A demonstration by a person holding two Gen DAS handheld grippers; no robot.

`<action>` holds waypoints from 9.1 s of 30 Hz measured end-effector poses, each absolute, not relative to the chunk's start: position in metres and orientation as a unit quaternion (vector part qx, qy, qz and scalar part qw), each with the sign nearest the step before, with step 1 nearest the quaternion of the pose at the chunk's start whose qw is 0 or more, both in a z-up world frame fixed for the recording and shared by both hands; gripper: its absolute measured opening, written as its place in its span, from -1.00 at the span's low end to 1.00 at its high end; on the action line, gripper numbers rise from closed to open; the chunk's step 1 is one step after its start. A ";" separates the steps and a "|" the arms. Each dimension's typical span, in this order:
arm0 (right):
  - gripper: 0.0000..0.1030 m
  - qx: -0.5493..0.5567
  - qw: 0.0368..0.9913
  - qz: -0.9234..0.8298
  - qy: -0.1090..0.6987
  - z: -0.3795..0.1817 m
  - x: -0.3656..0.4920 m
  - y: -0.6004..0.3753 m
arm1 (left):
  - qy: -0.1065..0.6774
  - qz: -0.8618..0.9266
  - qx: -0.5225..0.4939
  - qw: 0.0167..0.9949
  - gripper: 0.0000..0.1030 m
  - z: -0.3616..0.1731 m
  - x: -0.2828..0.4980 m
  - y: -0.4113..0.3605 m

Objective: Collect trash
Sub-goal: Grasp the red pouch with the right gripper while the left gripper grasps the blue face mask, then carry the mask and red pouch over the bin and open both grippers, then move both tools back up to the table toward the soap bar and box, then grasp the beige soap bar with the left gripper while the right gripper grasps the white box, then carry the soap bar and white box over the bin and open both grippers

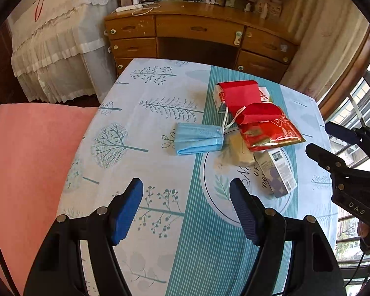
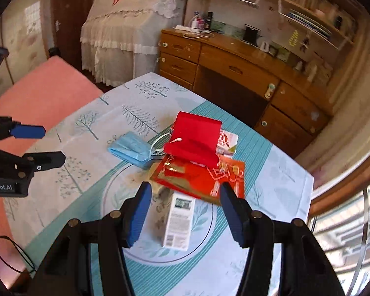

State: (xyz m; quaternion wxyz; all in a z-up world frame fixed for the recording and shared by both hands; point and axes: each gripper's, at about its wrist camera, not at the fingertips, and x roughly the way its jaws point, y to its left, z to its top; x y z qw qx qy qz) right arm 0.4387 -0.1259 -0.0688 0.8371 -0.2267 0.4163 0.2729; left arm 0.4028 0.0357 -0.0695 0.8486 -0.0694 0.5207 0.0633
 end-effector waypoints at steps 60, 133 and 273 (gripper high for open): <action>-0.94 -0.121 0.829 0.355 0.414 -0.046 0.466 -0.159 | 0.603 0.195 -0.302 0.712 -0.83 -0.172 0.449 0.049; -0.28 0.055 0.680 0.173 0.710 -0.485 0.019 -0.124 | 0.646 0.015 -0.103 0.756 0.50 -0.479 -0.002 0.031; -0.32 -0.051 0.733 0.317 0.600 -0.147 0.356 -0.147 | 0.529 0.086 -0.119 0.836 -0.19 -0.118 0.354 -0.006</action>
